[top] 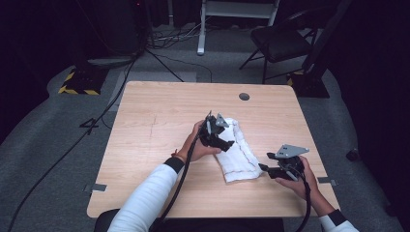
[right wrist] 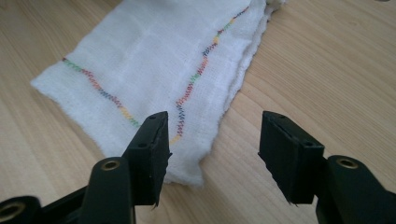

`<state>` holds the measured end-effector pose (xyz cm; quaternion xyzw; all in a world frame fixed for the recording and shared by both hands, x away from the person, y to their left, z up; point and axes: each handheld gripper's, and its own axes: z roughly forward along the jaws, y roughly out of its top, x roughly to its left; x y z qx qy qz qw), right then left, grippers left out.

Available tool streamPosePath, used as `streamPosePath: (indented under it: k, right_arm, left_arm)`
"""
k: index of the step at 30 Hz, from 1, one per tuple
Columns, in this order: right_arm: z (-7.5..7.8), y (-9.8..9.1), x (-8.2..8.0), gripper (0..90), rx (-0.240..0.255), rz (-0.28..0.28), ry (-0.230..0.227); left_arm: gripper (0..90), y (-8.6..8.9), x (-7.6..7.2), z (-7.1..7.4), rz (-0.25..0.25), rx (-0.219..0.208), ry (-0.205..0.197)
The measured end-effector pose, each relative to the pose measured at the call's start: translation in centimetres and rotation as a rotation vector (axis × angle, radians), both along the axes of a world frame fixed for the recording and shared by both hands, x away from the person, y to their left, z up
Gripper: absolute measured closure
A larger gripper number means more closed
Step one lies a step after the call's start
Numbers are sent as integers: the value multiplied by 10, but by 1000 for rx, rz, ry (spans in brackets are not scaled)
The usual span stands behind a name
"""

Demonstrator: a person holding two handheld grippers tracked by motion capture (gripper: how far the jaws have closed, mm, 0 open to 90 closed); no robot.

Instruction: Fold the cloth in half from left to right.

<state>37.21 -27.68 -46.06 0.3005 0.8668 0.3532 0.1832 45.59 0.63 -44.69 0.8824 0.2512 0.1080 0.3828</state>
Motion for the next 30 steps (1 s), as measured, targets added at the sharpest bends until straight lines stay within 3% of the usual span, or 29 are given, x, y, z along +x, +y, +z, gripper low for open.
streamPosePath:
  k: [3, 7, 12, 13, 15, 18, 30]
  right_arm:
    - [-6, 1, 10, 432, -38, -3, 3]
    - [-11, 1, 22, 422, -46, -4, 37]
    - [-19, 2, 26, 423, -61, 48, 76]
    - [-20, 3, 26, 426, -66, 55, 85]
    - [-23, 3, 24, 436, -60, 72, 97]
    - [-23, 3, 22, 436, -49, 82, 107]
    - [-25, 26, -7, 444, -43, 111, 125]
  left_arm:
    - [197, -2, -20, -9, -46, 12, 15]
    - [201, -13, -41, -20, -115, 64, 30]
    - [224, -16, -54, -34, -171, 135, 38]
    - [232, -15, -55, -36, -168, 144, 31]
    - [237, -9, -53, -39, -161, 126, 64]
    - [244, -3, -53, -41, -160, 124, 73]
    - [243, 24, -76, -42, -150, 123, 60]
